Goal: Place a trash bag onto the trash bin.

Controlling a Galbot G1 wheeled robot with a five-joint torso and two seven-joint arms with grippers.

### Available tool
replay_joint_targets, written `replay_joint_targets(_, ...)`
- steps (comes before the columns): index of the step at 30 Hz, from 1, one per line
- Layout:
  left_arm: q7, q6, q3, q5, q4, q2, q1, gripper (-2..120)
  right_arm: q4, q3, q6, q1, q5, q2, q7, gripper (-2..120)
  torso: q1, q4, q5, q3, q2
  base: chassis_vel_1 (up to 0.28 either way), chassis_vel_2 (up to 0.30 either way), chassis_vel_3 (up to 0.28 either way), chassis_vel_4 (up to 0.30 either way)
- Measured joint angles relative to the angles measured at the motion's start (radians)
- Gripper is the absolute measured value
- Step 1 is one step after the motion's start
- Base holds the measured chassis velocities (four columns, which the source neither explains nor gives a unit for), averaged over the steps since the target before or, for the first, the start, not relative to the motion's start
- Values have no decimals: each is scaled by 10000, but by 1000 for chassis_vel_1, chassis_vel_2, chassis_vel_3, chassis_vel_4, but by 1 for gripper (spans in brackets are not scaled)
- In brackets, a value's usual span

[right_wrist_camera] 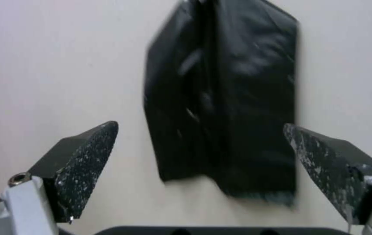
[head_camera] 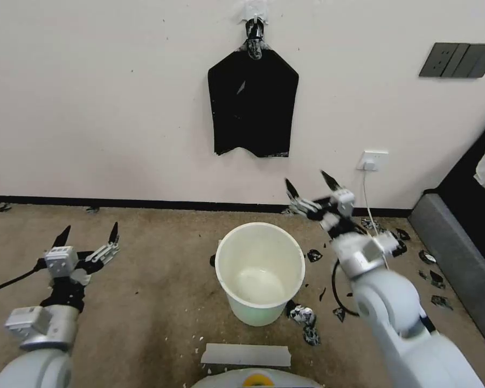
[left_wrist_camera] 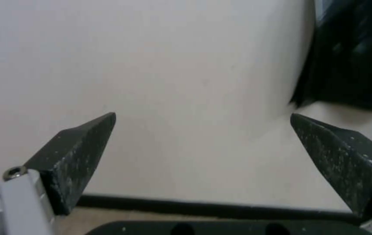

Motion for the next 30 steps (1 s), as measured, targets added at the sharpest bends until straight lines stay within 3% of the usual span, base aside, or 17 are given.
replay_joint_targets(2, 60, 6, 20, -76, -206, -59, 103, 100, -585, -716, -85, 1644, 542, -130, 272, 100, 0, 3, -10, 0, 0, 0, 0, 0, 0)
replay_joint_targets(7, 62, 12, -15, -68, -319, -143, 185, 100, -1350, -1798, -516, 3739, 1089, -11, 1470, 100, 0, 0, -8, 1, 0, 0, 0, 0, 0)
replay_joint_targets(10, 62, 9, -15, 63, -328, -302, 245, 100, -2263, -2925, -744, 5752, 1522, 350, 2872, 100, 0, 4, -13, 1, 0, 0, 0, 0, 0)
replay_joint_targets(14, 63, -7, 76, 236, -289, -518, 257, 100, -3340, -3743, -762, 7254, 1680, 815, 3867, 100, 1, 5, -13, 2, -1, 0, 0, 0, 0)
replay_joint_targets(22, 62, -20, 70, 301, -213, -646, 238, 100, -5076, -4201, -748, 8798, 1595, 1470, 4646, 98, 0, 3, -11, 0, -1, 0, 0, 0, 0)
replay_joint_targets(30, 41, -50, 95, 309, -99, -759, 231, 100, -5889, -4248, -694, 9310, 1191, 1906, 4661, 94, 0, 3, -9, 0, -1, 0, 0, 0, 0)
